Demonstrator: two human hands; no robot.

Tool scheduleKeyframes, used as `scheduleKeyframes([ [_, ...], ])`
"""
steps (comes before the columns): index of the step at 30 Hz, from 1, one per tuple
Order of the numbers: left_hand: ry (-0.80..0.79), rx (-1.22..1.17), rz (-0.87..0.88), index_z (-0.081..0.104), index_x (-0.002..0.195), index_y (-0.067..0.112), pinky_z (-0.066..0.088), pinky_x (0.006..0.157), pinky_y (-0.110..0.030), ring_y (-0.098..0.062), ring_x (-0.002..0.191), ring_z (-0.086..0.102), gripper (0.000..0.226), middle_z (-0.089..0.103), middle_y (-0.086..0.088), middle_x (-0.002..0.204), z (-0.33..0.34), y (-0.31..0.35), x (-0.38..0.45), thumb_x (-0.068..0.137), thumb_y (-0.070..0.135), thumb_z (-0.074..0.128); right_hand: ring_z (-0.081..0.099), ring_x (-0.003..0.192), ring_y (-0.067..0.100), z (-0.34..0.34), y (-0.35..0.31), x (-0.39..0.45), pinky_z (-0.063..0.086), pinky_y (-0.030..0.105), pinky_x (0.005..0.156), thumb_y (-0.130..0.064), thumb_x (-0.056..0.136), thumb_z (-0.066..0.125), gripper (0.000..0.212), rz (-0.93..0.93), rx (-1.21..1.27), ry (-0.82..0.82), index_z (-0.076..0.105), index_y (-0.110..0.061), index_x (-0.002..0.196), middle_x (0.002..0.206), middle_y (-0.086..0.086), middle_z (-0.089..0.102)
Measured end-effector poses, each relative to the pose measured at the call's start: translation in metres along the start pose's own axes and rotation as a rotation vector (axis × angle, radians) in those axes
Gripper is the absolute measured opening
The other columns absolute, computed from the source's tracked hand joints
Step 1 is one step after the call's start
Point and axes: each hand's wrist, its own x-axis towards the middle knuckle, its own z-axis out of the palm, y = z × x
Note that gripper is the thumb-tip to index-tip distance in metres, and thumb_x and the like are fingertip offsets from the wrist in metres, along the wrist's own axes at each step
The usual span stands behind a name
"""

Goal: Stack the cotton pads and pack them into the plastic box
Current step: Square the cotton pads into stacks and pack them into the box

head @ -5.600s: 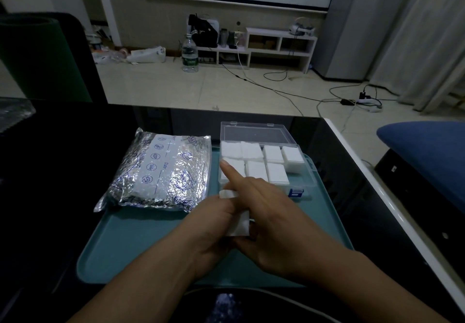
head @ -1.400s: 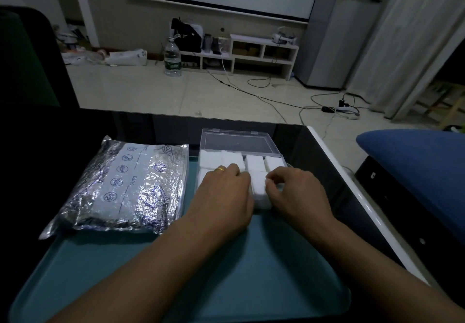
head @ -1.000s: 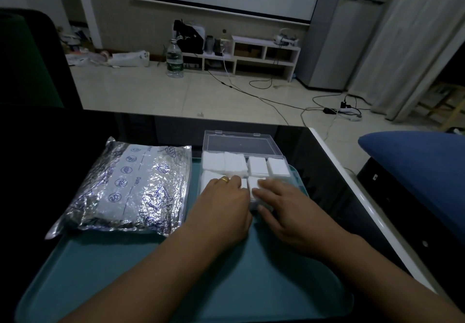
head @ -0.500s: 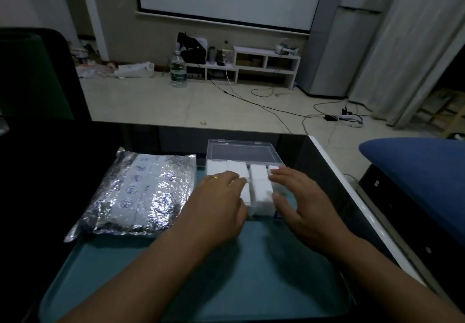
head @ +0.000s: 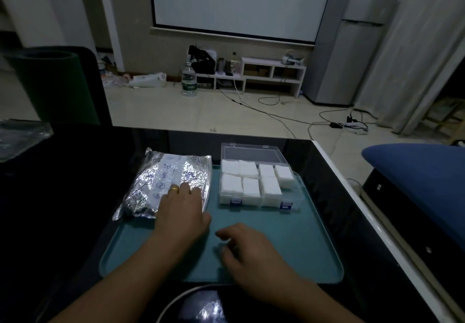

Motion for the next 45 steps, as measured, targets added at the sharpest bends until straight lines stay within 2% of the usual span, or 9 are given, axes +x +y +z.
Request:
scheduleKeyframes([
  [3, 0.013, -0.075, -0.068, 0.06, 0.102, 0.013, 0.042, 0.079, -0.034, -0.026, 0.105, 0.052, 0.025, 0.057, -0.006, 0.108, -0.01, 0.002, -0.002, 0.089, 0.033, 0.051, 0.059, 0.106, 0.01, 0.002, -0.005, 0.015, 0.044, 0.025, 0.098, -0.023, 0.093, 0.055, 0.034, 0.094, 0.076, 0.039, 0.06, -0.019, 0.126, 0.122, -0.001, 0.063],
  [9, 0.175, -0.337, -0.192, 0.06, 0.074, 0.021, 0.04, 0.068, -0.03, -0.019, 0.082, 0.058, 0.017, 0.062, 0.003, 0.081, -0.026, -0.018, -0.001, 0.084, 0.033, 0.058, 0.056, 0.104, -0.001, -0.011, -0.029, 0.049, 0.038, 0.004, 0.086, -0.014, 0.095, 0.049, 0.034, 0.024, 0.156, 0.177, 0.063, -0.022, 0.125, 0.12, -0.01, 0.062],
  [14, 0.276, -0.417, -0.161, 0.046, 0.064, 0.026, 0.033, 0.065, -0.031, -0.019, 0.077, 0.054, 0.026, 0.057, 0.006, 0.073, -0.038, -0.023, -0.008, 0.085, 0.028, 0.062, 0.062, 0.093, 0.013, -0.008, -0.056, 0.088, 0.052, 0.03, 0.086, -0.009, 0.093, 0.044, 0.031, 0.024, 0.138, 0.129, 0.073, -0.012, 0.103, 0.104, 0.005, 0.071],
  [22, 0.303, -0.553, -0.004, 0.051, 0.069, 0.021, 0.036, 0.054, -0.022, -0.007, 0.059, 0.052, 0.022, 0.054, 0.009, 0.06, -0.039, -0.039, -0.014, 0.083, 0.023, 0.067, 0.061, 0.088, 0.018, 0.0, -0.043, 0.112, 0.05, 0.03, 0.072, -0.017, 0.097, 0.046, 0.021, 0.17, 0.107, -0.008, 0.065, -0.012, 0.106, 0.102, 0.006, 0.067],
  [27, 0.388, -0.497, -0.129, 0.066, 0.094, 0.018, 0.042, 0.08, -0.036, -0.021, 0.092, 0.054, 0.028, 0.062, -0.001, 0.097, -0.046, -0.066, 0.002, 0.087, 0.037, 0.046, 0.066, 0.093, 0.021, 0.001, -0.044, 0.132, 0.056, 0.041, 0.086, -0.017, 0.089, 0.06, 0.011, 0.236, 0.331, -0.068, 0.063, -0.019, 0.1, 0.101, 0.003, 0.068],
  [31, 0.023, -0.401, -0.524, 0.048, 0.137, 0.009, 0.037, 0.104, -0.043, -0.039, 0.126, 0.046, 0.054, 0.05, -0.019, 0.139, -0.035, -0.108, 0.022, 0.099, 0.046, 0.042, 0.069, 0.092, 0.026, 0.013, -0.039, 0.135, 0.059, 0.042, 0.084, -0.005, 0.088, 0.061, 0.022, 0.34, 0.448, -0.199, 0.063, -0.008, 0.11, 0.104, 0.011, 0.07],
  [34, -0.113, -0.56, -0.531, 0.063, 0.114, 0.007, 0.048, 0.092, -0.038, -0.035, 0.105, 0.062, 0.05, 0.066, -0.017, 0.116, -0.029, -0.112, 0.021, 0.094, 0.05, 0.046, 0.066, 0.086, 0.029, 0.024, -0.036, 0.133, 0.057, 0.044, 0.081, -0.005, 0.085, 0.062, 0.026, 0.419, 0.635, -0.215, 0.061, -0.003, 0.111, 0.106, 0.016, 0.069],
  [39, 0.064, -0.694, -0.462, 0.068, 0.082, 0.015, 0.055, 0.075, -0.038, -0.03, 0.079, 0.067, 0.017, 0.071, -0.005, 0.079, -0.033, -0.094, 0.019, 0.092, 0.026, 0.059, 0.067, 0.086, 0.033, 0.037, -0.036, 0.132, 0.057, 0.045, 0.075, -0.011, 0.088, 0.063, 0.028, 0.536, 1.023, -0.18, 0.061, 0.0, 0.113, 0.103, 0.021, 0.07],
  [45, 0.112, -0.965, -0.522, 0.061, 0.085, 0.012, 0.052, 0.078, -0.041, -0.03, 0.084, 0.065, 0.02, 0.068, -0.01, 0.086, -0.039, -0.08, 0.022, 0.099, 0.013, 0.047, 0.07, 0.081, 0.025, 0.04, -0.048, 0.125, 0.055, 0.034, 0.071, -0.038, 0.094, 0.057, 0.036, 0.525, 1.25, -0.24, 0.068, -0.006, 0.107, 0.096, 0.011, 0.074],
])
